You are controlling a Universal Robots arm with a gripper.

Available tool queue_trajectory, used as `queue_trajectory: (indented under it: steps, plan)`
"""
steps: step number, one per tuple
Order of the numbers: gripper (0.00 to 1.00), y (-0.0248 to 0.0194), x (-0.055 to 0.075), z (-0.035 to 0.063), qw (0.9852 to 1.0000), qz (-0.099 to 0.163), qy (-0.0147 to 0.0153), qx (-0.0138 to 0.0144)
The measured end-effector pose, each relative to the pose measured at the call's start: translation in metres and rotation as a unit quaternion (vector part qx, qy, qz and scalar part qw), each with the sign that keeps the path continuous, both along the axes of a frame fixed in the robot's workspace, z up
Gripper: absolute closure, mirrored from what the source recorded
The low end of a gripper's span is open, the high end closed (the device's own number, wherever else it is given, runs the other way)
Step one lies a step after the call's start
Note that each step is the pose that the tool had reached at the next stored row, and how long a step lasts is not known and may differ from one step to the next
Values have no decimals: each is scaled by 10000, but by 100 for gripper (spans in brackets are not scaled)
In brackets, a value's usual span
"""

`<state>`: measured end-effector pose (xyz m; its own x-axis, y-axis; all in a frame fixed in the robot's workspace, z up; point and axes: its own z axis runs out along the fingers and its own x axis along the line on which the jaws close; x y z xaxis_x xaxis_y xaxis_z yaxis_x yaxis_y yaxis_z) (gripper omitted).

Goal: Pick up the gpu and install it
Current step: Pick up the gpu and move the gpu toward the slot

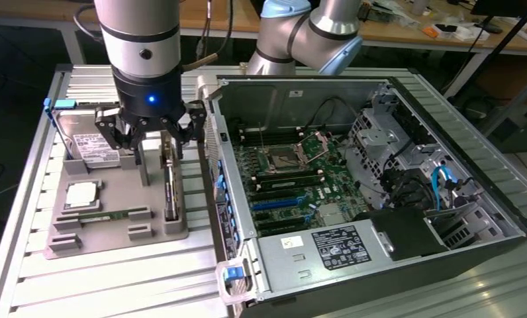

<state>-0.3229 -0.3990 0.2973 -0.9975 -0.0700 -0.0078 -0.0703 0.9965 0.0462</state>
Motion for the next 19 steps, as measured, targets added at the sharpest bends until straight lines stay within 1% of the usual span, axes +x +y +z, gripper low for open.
queue_trajectory:
  steps: [19]
  plan:
    - [34, 0, 0, -367, 10000, 0, 0, 0]
